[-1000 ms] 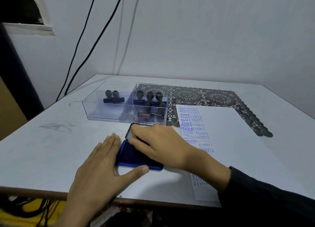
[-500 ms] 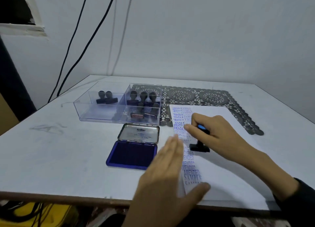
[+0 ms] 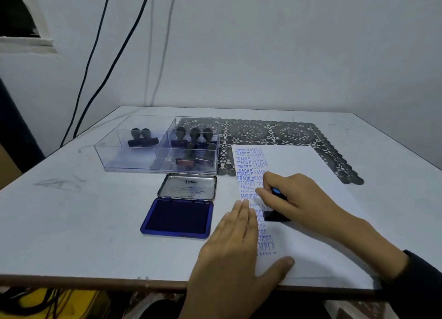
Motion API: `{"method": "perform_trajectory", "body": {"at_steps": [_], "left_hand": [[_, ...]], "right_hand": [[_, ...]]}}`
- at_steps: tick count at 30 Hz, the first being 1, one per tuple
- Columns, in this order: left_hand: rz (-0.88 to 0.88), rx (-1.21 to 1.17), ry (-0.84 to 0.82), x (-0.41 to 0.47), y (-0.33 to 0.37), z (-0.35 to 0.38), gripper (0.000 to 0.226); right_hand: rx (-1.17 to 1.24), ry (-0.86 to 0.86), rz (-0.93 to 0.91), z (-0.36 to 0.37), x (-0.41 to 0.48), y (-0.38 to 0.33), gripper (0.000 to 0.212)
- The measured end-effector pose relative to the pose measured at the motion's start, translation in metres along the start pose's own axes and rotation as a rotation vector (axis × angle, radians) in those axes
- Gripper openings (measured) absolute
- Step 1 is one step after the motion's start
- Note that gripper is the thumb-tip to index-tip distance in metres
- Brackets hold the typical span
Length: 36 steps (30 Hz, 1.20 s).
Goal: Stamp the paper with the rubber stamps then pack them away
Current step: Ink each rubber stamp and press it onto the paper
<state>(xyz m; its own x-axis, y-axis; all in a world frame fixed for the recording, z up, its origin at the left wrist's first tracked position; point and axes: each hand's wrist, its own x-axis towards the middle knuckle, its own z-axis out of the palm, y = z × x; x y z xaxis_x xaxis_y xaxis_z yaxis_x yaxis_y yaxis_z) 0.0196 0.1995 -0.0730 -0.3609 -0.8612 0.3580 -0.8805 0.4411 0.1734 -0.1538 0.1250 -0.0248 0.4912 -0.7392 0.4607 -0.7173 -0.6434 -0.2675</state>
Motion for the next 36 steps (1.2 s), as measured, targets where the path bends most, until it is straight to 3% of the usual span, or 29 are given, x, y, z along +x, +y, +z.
{"method": "perform_trajectory", "body": {"at_steps": [9, 16, 21, 25, 29, 36], "left_hand": [[0.003, -0.031, -0.018, -0.001, 0.001, -0.001, 0.085], [0.032, -0.295, 0.218, -0.006, -0.014, -0.014, 0.079], [-0.238, -0.414, 0.186, -0.021, -0.052, -0.044, 0.094], [-0.388, -0.392, 0.157, -0.028, -0.092, -0.058, 0.109], [-0.469, -0.433, 0.048, -0.033, -0.111, -0.066, 0.12], [-0.477, -0.294, -0.044, -0.031, -0.108, -0.066, 0.124]], "right_hand": [[0.0, 0.016, -0.008, 0.004, -0.007, -0.003, 0.026], [0.221, 0.012, 0.051, -0.002, 0.005, 0.003, 0.03], [0.487, 0.276, 0.104, -0.036, 0.041, -0.018, 0.03], [0.553, 0.254, 0.031, -0.043, 0.067, -0.048, 0.03], [0.465, 0.174, -0.04, -0.017, 0.088, -0.077, 0.026], [0.042, -0.124, -0.156, 0.048, 0.101, -0.099, 0.025]]}}
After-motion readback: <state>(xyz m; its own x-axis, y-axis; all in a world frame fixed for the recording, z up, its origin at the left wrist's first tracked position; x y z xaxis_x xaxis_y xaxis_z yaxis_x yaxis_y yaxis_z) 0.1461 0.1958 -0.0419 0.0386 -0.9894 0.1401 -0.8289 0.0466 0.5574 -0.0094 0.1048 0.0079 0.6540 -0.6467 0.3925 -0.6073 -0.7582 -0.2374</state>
